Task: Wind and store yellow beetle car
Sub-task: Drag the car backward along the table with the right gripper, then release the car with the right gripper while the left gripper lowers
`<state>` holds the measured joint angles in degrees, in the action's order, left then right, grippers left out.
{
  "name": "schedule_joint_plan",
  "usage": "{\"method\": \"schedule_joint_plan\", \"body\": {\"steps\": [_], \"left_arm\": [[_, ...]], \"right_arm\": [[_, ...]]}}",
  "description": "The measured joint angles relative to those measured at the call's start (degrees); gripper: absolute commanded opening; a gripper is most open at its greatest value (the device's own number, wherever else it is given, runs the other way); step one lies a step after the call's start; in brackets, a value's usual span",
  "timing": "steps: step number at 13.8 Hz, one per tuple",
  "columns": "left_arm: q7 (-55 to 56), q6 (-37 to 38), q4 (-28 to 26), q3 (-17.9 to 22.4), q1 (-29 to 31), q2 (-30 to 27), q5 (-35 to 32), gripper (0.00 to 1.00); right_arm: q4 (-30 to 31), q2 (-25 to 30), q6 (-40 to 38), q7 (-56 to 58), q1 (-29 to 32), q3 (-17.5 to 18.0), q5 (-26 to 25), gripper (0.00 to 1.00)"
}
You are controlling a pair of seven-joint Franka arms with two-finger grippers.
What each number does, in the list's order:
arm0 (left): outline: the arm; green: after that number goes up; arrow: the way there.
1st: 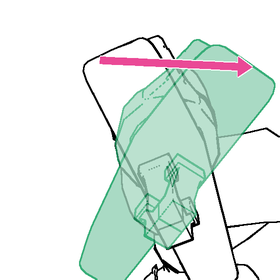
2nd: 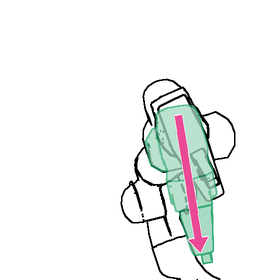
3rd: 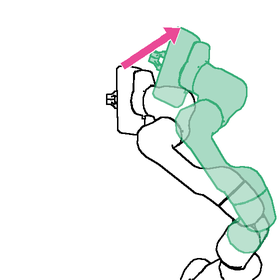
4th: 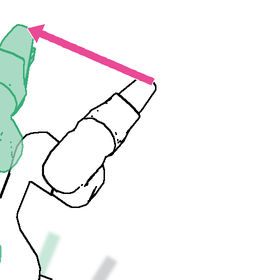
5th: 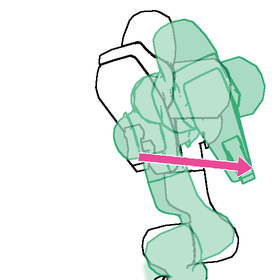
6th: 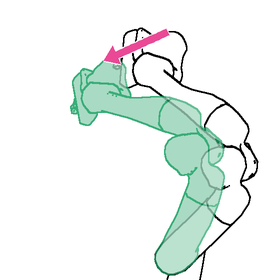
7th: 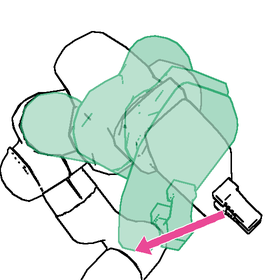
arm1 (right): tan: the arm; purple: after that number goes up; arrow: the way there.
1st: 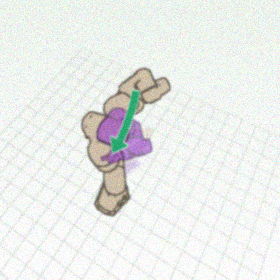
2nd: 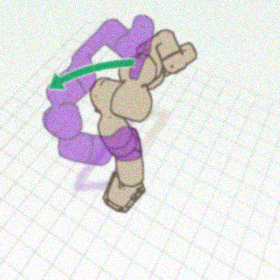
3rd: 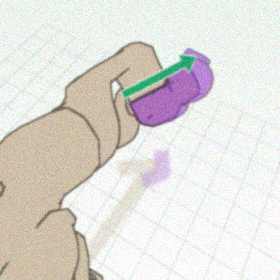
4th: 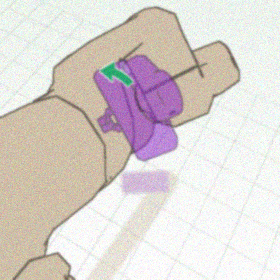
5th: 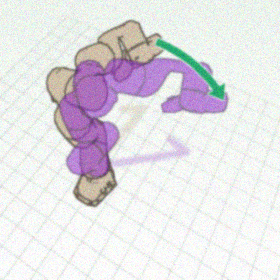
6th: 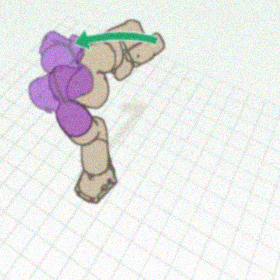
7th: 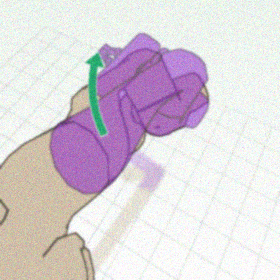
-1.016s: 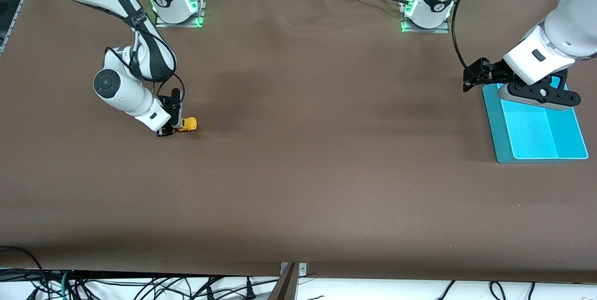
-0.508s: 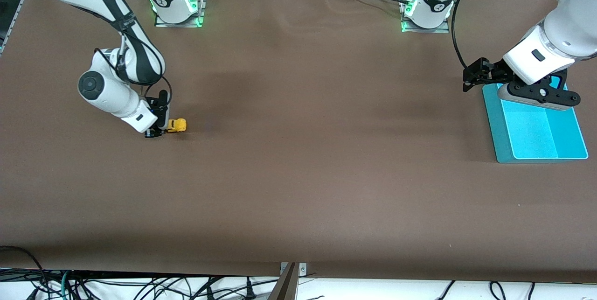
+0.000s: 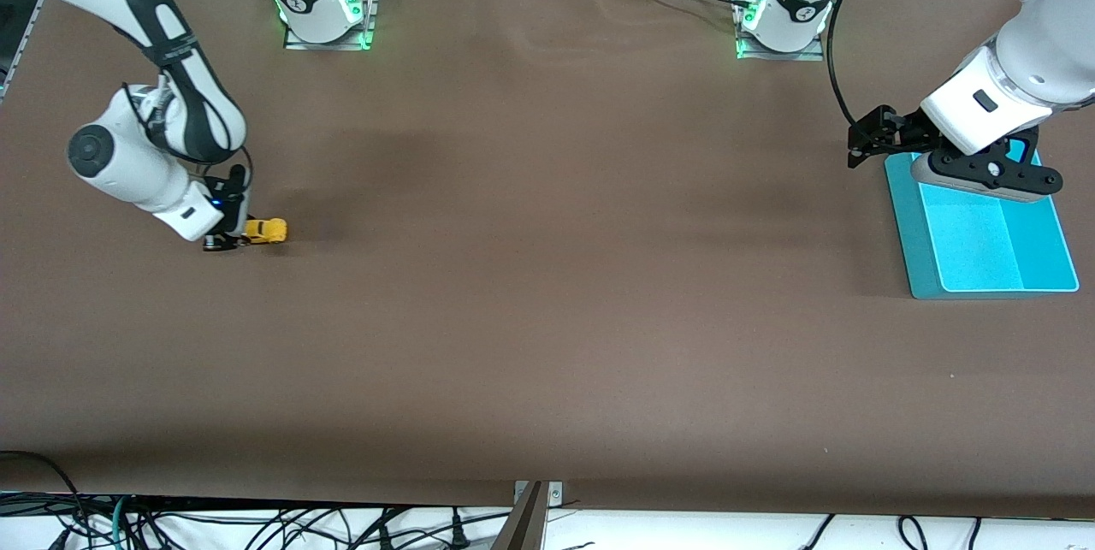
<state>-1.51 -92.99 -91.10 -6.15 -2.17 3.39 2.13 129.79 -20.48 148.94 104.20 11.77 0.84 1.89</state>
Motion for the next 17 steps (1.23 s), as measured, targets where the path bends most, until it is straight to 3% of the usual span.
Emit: {"method": "schedule_joint_plan", "body": {"steps": [3, 6, 7, 8, 12, 17], "left_arm": [[0.00, 0.00, 0.00, 0.00, 0.00, 0.00, 0.00, 1.00], [0.00, 0.00, 0.00, 0.00, 0.00, 0.00, 0.00, 1.00], [0.00, 0.00, 0.00, 0.00, 0.00, 0.00, 0.00, 1.00], [0.00, 0.00, 0.00, 0.00, 0.00, 0.00, 0.00, 1.00], [0.00, 0.00, 0.00, 0.00, 0.00, 0.00, 0.00, 1.00], [0.00, 0.00, 0.00, 0.00, -0.01, 0.00, 0.00, 1.00]], "right_arm": [[-0.02, -0.01, 0.03, 5.27, 2.91, -1.72, 0.13, 0.09], [-0.09, -0.02, -0.24, 6.25, 3.80, -1.78, 0.22, 0.36], [-0.30, -0.02, -1.00, 6.23, 3.80, -1.53, 0.42, 0.56], [-0.61, -0.03, -2.12, 6.09, 3.79, -1.04, 0.70, 1.00], [-3.20, -0.28, -6.78, 1.96, 3.68, 2.12, 0.96, 1.00], [-12.28, 1.44, -15.92, -2.29, 2.15, 6.04, 0.95, 1.00]]}}
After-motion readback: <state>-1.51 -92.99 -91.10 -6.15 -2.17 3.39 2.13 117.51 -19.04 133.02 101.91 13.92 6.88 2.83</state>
